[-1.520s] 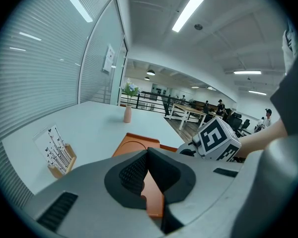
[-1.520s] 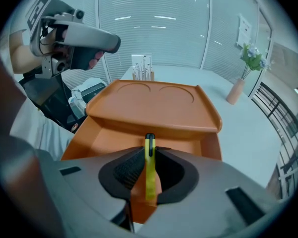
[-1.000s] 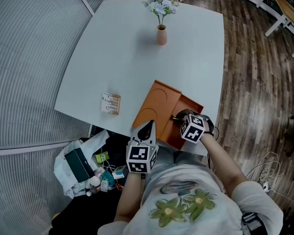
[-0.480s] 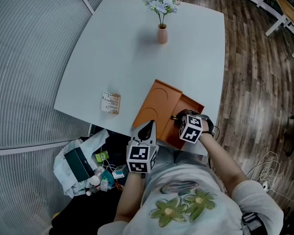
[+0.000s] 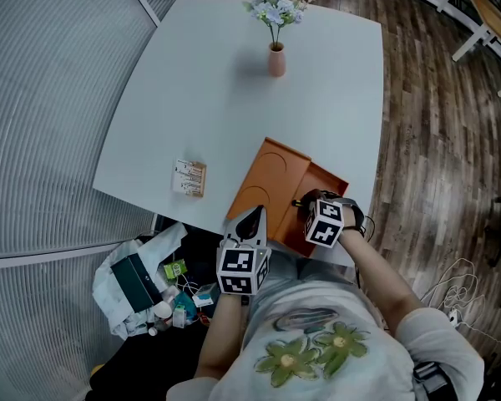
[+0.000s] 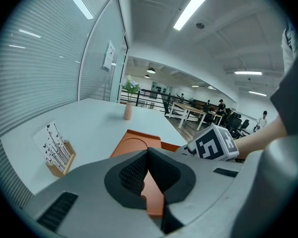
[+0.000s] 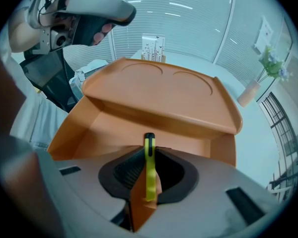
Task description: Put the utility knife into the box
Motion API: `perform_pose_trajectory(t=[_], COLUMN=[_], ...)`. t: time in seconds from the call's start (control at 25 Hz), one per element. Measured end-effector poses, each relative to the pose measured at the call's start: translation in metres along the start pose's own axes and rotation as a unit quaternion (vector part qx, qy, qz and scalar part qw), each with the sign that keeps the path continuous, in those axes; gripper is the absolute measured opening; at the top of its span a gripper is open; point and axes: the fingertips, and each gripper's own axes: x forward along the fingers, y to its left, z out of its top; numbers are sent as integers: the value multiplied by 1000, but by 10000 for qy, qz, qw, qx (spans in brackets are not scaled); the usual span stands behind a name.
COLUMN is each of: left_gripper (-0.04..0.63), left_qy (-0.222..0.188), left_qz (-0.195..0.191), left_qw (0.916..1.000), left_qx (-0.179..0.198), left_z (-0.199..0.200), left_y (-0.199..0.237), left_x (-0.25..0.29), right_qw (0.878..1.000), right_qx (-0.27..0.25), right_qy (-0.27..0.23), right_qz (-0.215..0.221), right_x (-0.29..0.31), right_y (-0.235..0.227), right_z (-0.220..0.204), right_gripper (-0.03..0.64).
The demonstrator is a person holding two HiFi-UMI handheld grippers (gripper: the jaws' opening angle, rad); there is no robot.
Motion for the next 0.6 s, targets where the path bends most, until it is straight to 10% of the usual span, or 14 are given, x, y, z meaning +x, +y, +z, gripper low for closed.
perform_pose_trajectory(t=[0.6], left_gripper=[2], left_qy=[-31], left_qz=[13], left_qw=[10000], left_qx=[41], left_z=[7], left_y=[0], left_x=[0], right_qw=[9991], right_qx=[280], right_qy=[-318], right_qz=[46], right_x=[-13], right_y=[-1], right_z=[9], right_gripper=[134])
